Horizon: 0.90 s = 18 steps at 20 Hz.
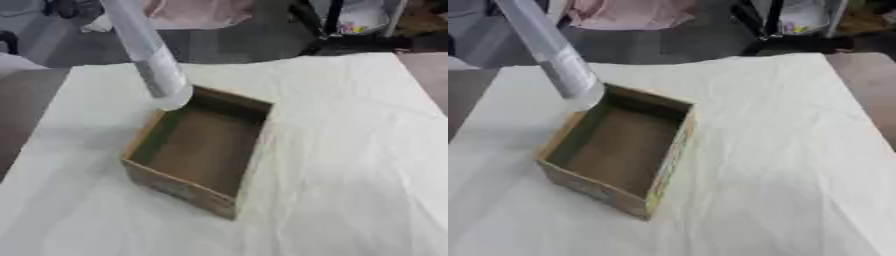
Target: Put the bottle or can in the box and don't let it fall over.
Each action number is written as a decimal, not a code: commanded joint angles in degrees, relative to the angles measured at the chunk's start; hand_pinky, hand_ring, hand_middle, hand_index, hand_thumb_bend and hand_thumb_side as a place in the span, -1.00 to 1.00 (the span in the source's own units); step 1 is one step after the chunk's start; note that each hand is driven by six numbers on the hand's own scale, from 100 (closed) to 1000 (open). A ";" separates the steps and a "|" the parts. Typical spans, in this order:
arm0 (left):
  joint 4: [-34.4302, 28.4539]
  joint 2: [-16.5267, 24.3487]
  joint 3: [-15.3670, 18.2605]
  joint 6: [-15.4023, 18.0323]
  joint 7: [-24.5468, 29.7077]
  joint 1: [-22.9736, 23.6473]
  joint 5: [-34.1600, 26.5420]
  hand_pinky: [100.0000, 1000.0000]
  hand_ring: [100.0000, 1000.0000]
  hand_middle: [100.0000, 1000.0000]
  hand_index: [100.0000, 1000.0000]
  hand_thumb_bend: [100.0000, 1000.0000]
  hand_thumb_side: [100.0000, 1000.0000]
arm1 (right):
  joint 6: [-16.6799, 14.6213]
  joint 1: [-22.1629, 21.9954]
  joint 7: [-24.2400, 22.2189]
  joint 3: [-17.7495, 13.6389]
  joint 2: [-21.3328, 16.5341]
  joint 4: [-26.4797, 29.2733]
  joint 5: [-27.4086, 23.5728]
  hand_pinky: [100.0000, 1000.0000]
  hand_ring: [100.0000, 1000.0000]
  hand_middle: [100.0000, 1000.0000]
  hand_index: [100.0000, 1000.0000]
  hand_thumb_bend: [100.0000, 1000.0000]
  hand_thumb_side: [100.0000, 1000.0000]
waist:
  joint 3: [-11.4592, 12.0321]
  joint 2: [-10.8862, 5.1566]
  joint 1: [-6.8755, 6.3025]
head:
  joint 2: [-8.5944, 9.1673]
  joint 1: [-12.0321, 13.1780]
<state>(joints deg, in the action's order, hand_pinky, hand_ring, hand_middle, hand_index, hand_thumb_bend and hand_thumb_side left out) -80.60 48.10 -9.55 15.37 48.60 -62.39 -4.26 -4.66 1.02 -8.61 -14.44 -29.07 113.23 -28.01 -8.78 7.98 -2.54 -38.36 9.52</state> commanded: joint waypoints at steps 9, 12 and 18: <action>0.90 -2.64 -2.07 4.75 3.36 -1.52 3.80 -1.00 -1.00 -1.00 -0.84 -1.00 -1.00 | 0.43 0.83 0.25 -0.61 -1.96 1.36 -0.54 0.88 0.85 0.98 0.85 -0.35 -0.16 | -1.35 -1.00 -0.30 | 0.10 0.10; 1.61 -3.57 -2.37 5.10 3.36 -1.25 4.61 -1.00 -1.00 -1.00 -0.82 -1.00 -1.00 | 0.47 0.93 0.16 -0.58 -1.84 1.36 -0.53 0.88 0.85 0.98 0.85 -0.35 -0.16 | -1.78 -0.86 -0.37 | 0.34 0.16; 2.70 -4.94 -3.00 6.00 3.36 -0.94 6.00 -1.00 -1.00 -1.00 -0.80 -1.00 -1.00 | 0.65 1.09 0.13 -0.57 -1.65 1.36 -0.53 0.88 0.85 0.98 0.85 -0.35 -0.16 | -2.31 -0.67 -0.54 | 0.49 0.09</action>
<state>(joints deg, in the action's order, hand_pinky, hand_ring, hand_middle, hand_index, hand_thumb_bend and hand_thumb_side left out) -77.66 42.28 -12.90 16.44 47.54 -62.38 1.45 -4.12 1.54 -8.53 -14.45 -29.17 113.23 -28.29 -10.99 7.98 -3.26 -38.48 9.54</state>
